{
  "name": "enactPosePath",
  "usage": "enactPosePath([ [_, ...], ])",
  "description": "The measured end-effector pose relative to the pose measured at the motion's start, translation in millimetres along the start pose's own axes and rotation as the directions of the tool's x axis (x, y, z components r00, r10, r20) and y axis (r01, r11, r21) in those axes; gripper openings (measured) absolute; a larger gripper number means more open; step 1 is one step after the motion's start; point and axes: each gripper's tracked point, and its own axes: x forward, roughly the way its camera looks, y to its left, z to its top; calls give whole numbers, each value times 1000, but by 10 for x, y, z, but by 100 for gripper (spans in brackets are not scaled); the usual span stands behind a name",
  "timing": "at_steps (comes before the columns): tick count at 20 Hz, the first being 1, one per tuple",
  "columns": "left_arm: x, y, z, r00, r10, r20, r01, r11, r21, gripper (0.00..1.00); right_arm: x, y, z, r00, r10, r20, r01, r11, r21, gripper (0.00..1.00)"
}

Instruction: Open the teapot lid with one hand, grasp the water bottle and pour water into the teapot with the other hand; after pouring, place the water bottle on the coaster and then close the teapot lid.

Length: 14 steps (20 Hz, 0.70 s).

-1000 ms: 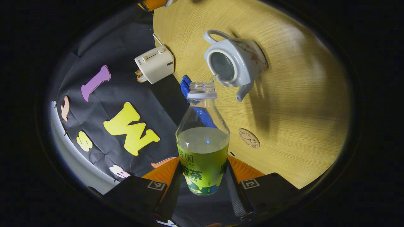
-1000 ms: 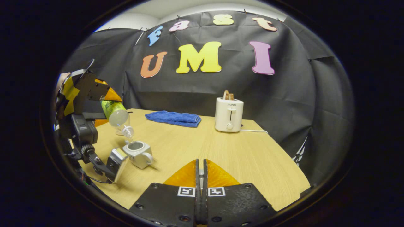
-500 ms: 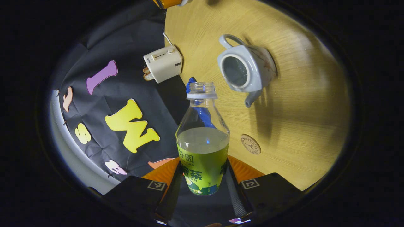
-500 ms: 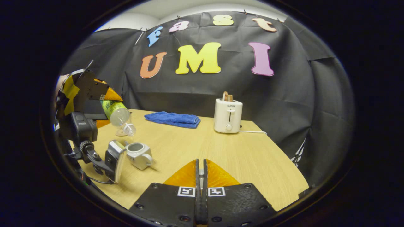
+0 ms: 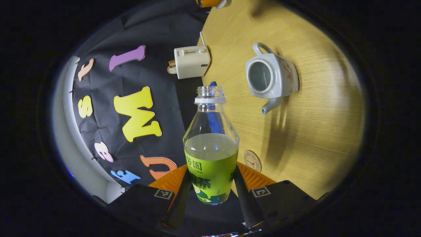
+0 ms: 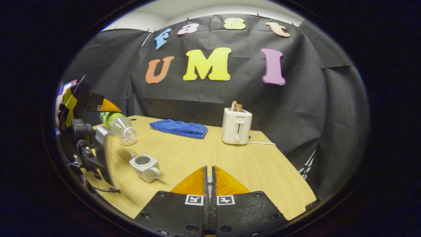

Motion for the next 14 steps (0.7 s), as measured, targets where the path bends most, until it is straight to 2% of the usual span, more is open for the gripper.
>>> enactPosePath([
  [3,-67,25,-181,999,14,31,-8,981,-191,71,-10,97,124,1000,4,7,-4,1000,-15,0],
  [5,-130,32,-368,999,22,27,-13,949,-316,71,-6,177,211,1000,4,16,-4,1000,-28,0],
  [7,-119,-1,-554,1000,8,24,3,900,-435,71,1,290,280,1000,12,24,-12,999,-30,0],
  [10,-160,45,-803,1000,11,16,0,810,-586,71,23,477,336,999,29,28,-28,999,-33,0],
  [14,-111,73,-1012,999,22,30,9,633,-774,71,39,725,361,998,56,25,-55,998,-38,0],
])
